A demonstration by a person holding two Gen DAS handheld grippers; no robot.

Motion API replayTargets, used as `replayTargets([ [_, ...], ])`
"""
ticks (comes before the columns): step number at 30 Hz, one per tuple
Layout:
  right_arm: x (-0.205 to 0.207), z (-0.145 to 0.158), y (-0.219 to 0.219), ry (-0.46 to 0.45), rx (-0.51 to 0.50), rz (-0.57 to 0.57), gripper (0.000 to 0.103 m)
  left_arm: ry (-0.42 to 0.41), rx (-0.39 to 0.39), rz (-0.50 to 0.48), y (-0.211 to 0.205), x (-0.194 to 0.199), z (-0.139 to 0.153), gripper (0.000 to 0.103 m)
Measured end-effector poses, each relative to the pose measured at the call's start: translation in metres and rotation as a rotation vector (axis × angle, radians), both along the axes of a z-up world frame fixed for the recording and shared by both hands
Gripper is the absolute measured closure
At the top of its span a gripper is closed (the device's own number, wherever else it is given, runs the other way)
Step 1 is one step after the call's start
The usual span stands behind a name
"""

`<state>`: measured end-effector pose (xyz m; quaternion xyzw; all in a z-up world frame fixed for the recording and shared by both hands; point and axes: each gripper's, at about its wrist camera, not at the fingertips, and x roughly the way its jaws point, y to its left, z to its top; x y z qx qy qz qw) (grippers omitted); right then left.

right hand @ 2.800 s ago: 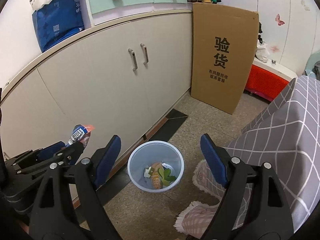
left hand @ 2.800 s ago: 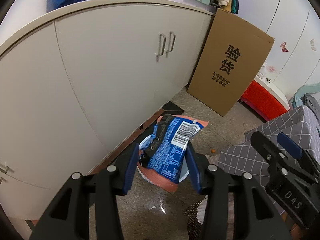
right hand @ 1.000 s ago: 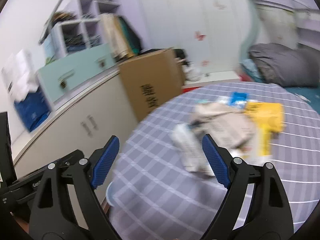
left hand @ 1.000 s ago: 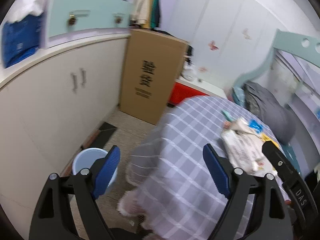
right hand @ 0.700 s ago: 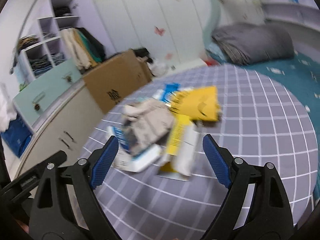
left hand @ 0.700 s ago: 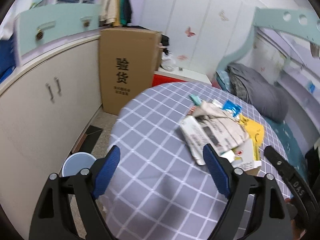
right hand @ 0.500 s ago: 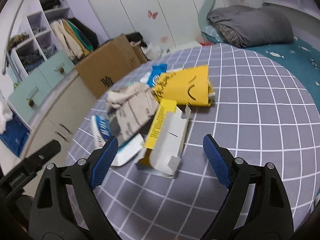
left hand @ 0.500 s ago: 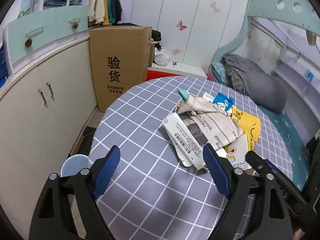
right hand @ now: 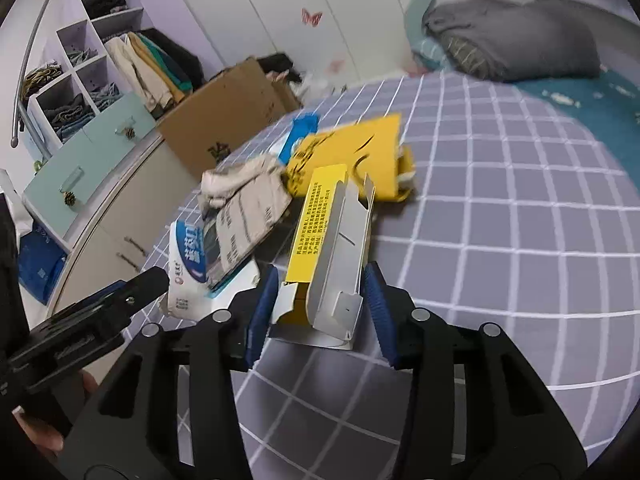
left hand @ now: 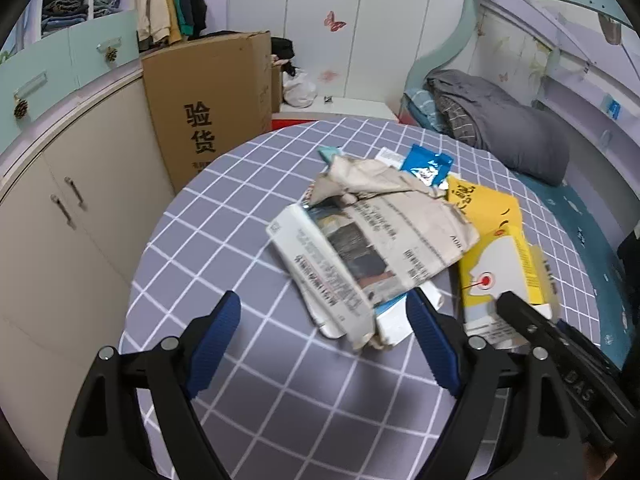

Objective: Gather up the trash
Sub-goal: 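Grasp the yellow-labelled white carton with the right gripper while the left grasps crumpled newspaper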

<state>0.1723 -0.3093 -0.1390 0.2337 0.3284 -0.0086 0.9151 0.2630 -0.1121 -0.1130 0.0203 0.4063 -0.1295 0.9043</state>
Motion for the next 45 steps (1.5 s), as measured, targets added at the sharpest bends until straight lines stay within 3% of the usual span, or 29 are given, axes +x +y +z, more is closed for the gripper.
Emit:
replayTargets([
  [4, -0.013, 0.008, -0.010, -0.042, -0.035, -0.047, 0.059, -0.032, 0.026, -0.049, -0.014, 0.000, 0.008, 0.020],
  [12, -0.013, 0.013, -0.028, -0.065, -0.059, -0.101, 0.059, -0.115, 0.252, -0.251, -0.087, -0.011, 0.004, 0.020],
  [18, -0.011, 0.009, -0.038, -0.059, -0.057, -0.100, 0.059, -0.091, 0.355, -0.261, -0.117, 0.009, -0.021, 0.021],
  [20, -0.010, 0.009, -0.039, -0.061, -0.052, -0.097, 0.059, -0.079, 0.369, -0.240, -0.119, 0.016, -0.025, 0.033],
  [22, -0.008, 0.010, -0.040, -0.061, -0.053, -0.094, 0.059, -0.052, 0.357, -0.218, -0.118, 0.024, -0.028, 0.045],
  [24, -0.007, 0.010, -0.039, -0.065, -0.048, -0.091, 0.059, -0.043, 0.349, -0.203, -0.117, 0.030, -0.029, 0.048],
  [25, -0.006, 0.011, -0.038, -0.066, -0.051, -0.091, 0.059, -0.050, 0.349, -0.198, -0.116, 0.031, -0.028, 0.055],
  [28, -0.005, 0.011, -0.037, -0.069, -0.049, -0.088, 0.059, -0.105, 0.336, -0.174, -0.113, 0.022, -0.014, 0.080],
  [31, -0.007, 0.014, -0.035, -0.075, -0.057, -0.086, 0.059, -0.175, 0.275, -0.139, -0.099, 0.008, 0.010, 0.092],
  [35, -0.009, 0.022, -0.028, -0.091, -0.062, -0.077, 0.059, -0.262, 0.129, -0.115, -0.068, -0.013, 0.042, 0.098],
  [38, -0.012, 0.030, -0.019, -0.108, -0.070, -0.064, 0.059, -0.260, 0.024, -0.095, -0.045, -0.019, 0.055, 0.099],
  [45, -0.013, 0.050, 0.015, -0.142, -0.099, -0.012, 0.059, -0.289, -0.105, -0.071, -0.007, -0.037, 0.071, 0.099],
])
